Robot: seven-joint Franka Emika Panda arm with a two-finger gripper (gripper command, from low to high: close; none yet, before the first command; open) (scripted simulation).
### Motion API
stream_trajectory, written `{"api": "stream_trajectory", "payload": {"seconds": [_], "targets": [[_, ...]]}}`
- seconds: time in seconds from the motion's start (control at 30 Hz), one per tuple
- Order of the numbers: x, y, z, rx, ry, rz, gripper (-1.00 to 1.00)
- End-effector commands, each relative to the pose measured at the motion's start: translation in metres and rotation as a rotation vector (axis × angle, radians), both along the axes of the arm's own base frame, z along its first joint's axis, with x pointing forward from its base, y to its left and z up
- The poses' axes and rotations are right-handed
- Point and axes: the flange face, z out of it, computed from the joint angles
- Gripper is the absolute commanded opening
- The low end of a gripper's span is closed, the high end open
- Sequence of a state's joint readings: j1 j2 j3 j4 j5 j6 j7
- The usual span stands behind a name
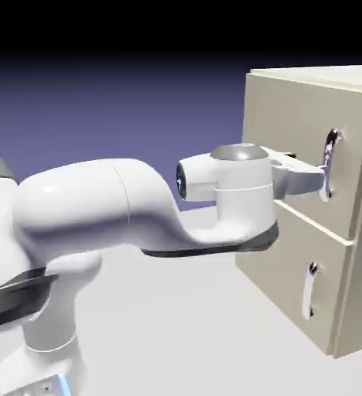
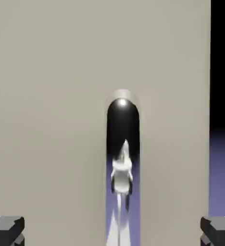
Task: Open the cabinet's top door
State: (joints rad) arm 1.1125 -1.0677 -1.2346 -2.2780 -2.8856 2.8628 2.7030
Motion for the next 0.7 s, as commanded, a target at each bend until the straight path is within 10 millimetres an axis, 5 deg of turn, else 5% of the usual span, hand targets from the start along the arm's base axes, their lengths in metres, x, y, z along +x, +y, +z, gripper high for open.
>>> {"api": "stream_trajectory", "payload": {"seconds": [0.0,0.17,0.2,0.67], "targets": [[0.000,0.000,0.000,0.000,0.000,0.000,0.00],[0.050,0.002,0.000,0.000,0.000,0.000,0.00],[0.050,0.002,0.000,0.000,0.000,0.000,-1.00],[-0.035,0.040,0.000,-0.001,0.000,-0.223,-1.00]]}}
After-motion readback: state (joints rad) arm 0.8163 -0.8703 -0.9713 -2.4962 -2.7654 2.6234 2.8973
